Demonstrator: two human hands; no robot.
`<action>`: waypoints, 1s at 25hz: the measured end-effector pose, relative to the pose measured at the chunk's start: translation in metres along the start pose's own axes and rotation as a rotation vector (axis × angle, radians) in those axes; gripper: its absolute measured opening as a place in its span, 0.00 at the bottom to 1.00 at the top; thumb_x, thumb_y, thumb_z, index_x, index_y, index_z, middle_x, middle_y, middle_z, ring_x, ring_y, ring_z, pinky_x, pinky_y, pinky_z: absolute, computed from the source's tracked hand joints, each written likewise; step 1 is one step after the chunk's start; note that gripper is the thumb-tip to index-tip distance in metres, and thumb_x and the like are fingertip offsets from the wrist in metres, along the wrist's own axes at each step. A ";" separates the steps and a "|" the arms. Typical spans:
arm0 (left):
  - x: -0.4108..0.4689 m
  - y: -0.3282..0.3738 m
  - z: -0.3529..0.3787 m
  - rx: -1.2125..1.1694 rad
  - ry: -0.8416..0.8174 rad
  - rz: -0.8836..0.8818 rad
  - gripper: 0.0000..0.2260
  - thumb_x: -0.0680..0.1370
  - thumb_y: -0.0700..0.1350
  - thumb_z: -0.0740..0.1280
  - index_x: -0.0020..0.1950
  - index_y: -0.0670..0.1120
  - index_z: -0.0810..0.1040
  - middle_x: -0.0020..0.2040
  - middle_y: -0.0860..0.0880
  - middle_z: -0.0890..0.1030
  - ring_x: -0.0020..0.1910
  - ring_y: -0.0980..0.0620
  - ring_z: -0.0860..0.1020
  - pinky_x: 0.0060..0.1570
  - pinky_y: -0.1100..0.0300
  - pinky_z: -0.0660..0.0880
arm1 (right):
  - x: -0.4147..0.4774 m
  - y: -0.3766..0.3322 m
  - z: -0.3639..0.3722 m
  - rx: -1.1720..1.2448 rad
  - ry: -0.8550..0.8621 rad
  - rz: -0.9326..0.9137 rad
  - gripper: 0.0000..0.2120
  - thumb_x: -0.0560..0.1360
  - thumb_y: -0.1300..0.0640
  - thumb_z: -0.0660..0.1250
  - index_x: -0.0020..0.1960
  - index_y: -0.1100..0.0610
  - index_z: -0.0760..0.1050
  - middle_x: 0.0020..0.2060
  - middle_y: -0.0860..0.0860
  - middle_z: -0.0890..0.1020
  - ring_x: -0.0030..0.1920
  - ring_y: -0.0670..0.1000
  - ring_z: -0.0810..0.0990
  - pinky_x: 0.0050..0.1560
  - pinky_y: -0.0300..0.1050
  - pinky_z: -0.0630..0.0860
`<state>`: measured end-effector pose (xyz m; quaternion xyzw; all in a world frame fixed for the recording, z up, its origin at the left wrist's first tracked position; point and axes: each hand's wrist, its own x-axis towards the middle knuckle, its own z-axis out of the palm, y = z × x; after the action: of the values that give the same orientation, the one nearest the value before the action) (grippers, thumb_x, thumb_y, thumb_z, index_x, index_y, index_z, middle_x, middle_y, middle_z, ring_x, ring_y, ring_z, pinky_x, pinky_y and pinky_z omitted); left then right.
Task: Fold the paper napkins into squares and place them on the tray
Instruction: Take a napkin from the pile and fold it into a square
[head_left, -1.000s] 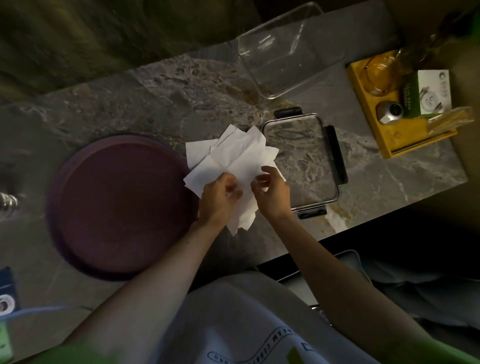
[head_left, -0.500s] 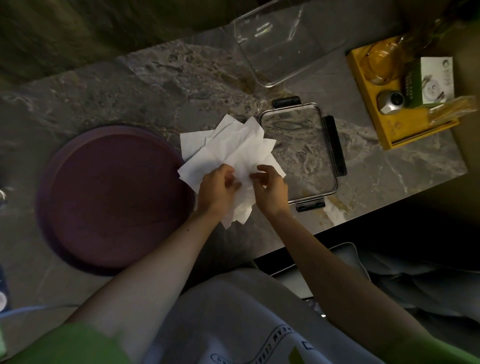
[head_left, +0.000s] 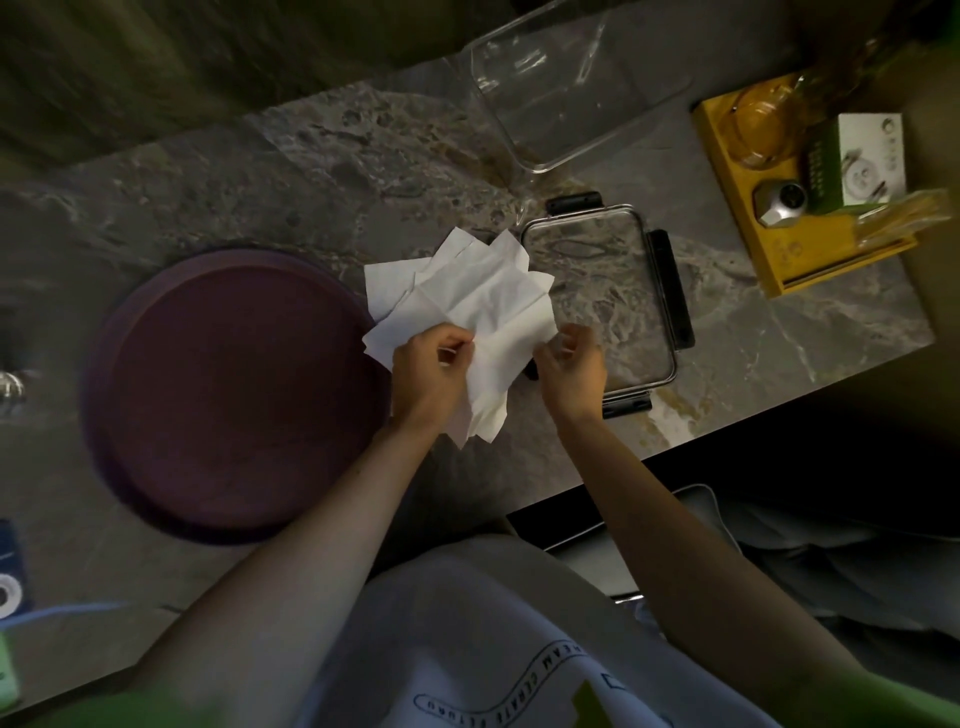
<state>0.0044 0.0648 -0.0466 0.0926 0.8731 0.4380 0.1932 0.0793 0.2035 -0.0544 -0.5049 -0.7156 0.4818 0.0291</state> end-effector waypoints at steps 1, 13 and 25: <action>-0.002 0.001 -0.002 -0.020 0.012 0.001 0.02 0.76 0.40 0.70 0.47 0.45 0.82 0.42 0.57 0.80 0.40 0.64 0.78 0.42 0.79 0.71 | -0.001 -0.002 -0.001 0.051 -0.019 0.049 0.16 0.74 0.56 0.69 0.60 0.59 0.72 0.51 0.53 0.80 0.54 0.54 0.80 0.55 0.53 0.78; -0.026 0.017 -0.048 -0.263 0.031 -0.035 0.06 0.74 0.39 0.71 0.49 0.47 0.81 0.44 0.58 0.81 0.43 0.65 0.80 0.45 0.73 0.75 | -0.031 -0.041 -0.005 0.775 -0.380 0.255 0.19 0.74 0.59 0.72 0.63 0.62 0.75 0.58 0.57 0.82 0.58 0.58 0.82 0.49 0.49 0.81; -0.047 -0.002 -0.125 -0.526 0.096 -0.121 0.10 0.76 0.46 0.69 0.57 0.53 0.76 0.55 0.49 0.81 0.56 0.51 0.80 0.52 0.64 0.74 | -0.085 -0.121 0.015 0.740 -0.728 0.238 0.21 0.78 0.52 0.63 0.68 0.60 0.72 0.63 0.60 0.79 0.63 0.60 0.78 0.66 0.58 0.73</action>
<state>-0.0046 -0.0427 0.0316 -0.0341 0.7415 0.6411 0.1949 0.0289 0.1267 0.0629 -0.3388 -0.3993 0.8461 -0.0997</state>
